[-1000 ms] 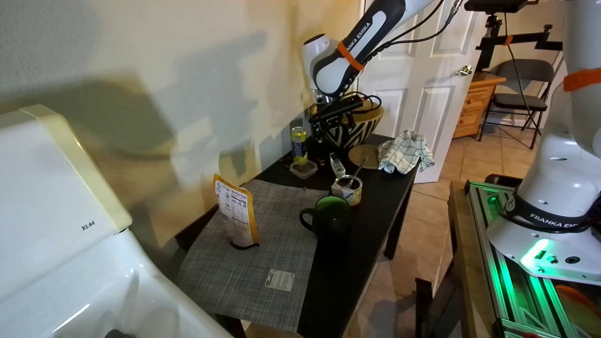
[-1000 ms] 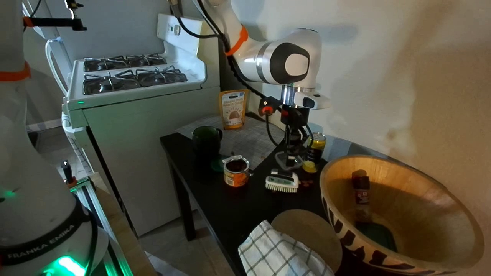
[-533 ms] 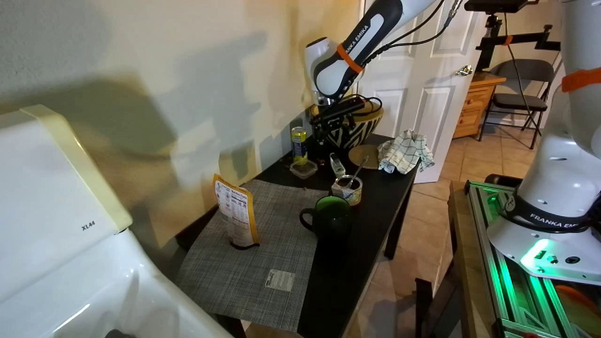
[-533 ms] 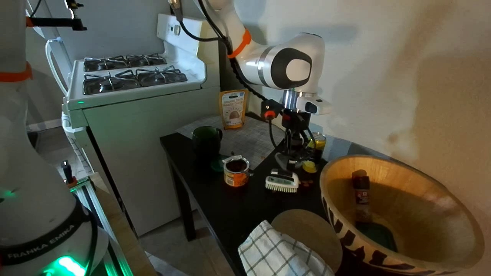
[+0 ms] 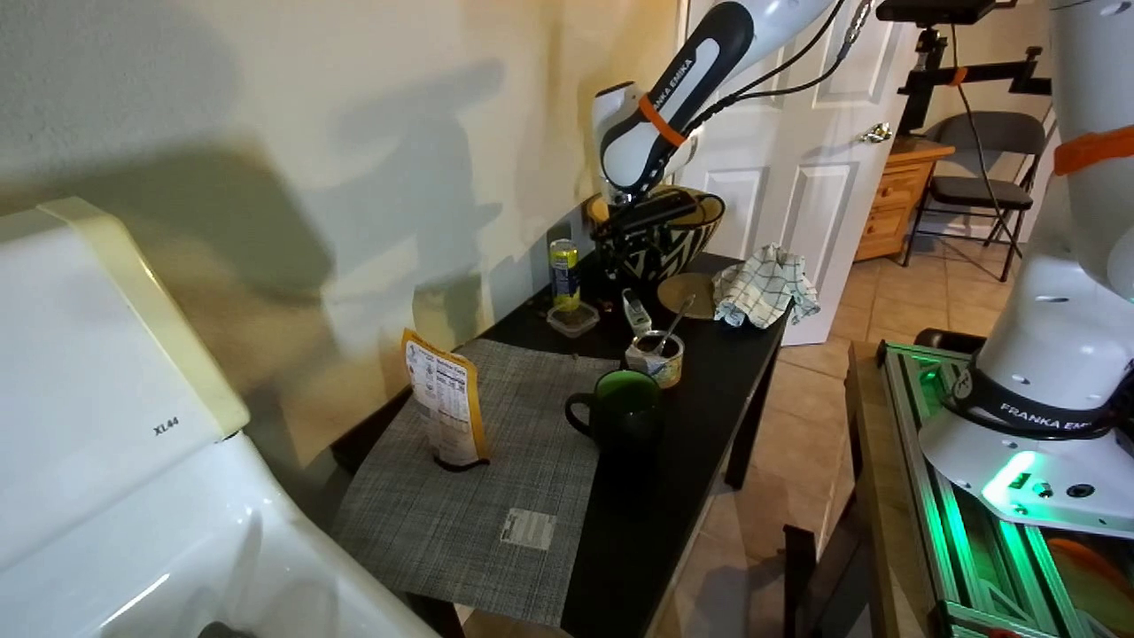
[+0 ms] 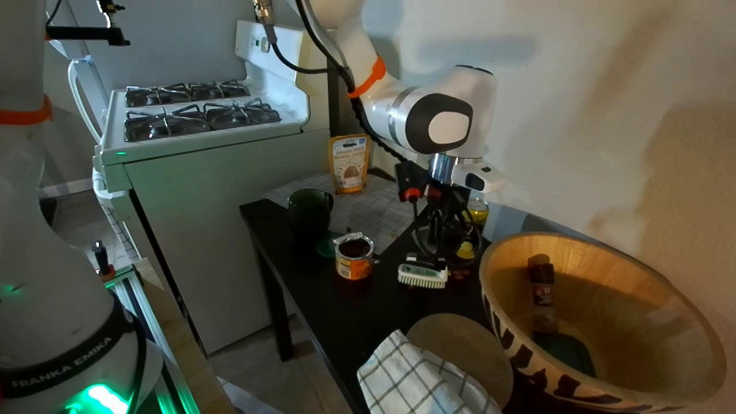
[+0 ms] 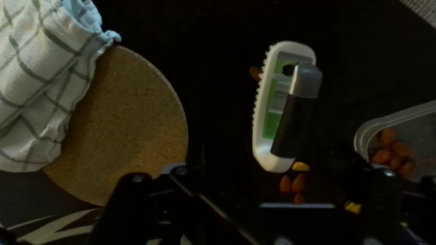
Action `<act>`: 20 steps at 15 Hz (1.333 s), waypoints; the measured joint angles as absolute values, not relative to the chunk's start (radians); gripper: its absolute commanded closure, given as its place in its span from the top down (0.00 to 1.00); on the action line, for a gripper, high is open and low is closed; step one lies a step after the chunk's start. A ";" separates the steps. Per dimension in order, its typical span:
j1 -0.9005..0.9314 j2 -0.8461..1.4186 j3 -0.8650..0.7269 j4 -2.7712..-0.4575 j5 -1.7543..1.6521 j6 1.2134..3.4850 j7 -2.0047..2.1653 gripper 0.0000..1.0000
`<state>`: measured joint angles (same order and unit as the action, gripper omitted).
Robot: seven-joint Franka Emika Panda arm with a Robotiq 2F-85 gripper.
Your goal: Use the brush to sweep the contents on the table
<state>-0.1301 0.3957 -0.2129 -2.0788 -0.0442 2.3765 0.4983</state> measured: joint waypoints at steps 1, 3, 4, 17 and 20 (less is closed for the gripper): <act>-0.130 0.402 -0.210 -2.078 -0.030 2.378 0.495 0.70; -0.128 0.413 -0.207 -2.076 -0.011 2.380 0.495 0.69; -0.126 0.419 -0.207 -2.073 -0.007 2.380 0.495 0.66; -0.126 0.507 -0.223 -1.989 0.012 2.382 0.502 0.41; -0.126 0.529 -0.230 -1.968 0.012 2.382 0.503 0.34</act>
<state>-0.1258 0.5286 -0.2296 -1.9679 0.0121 2.3815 0.5034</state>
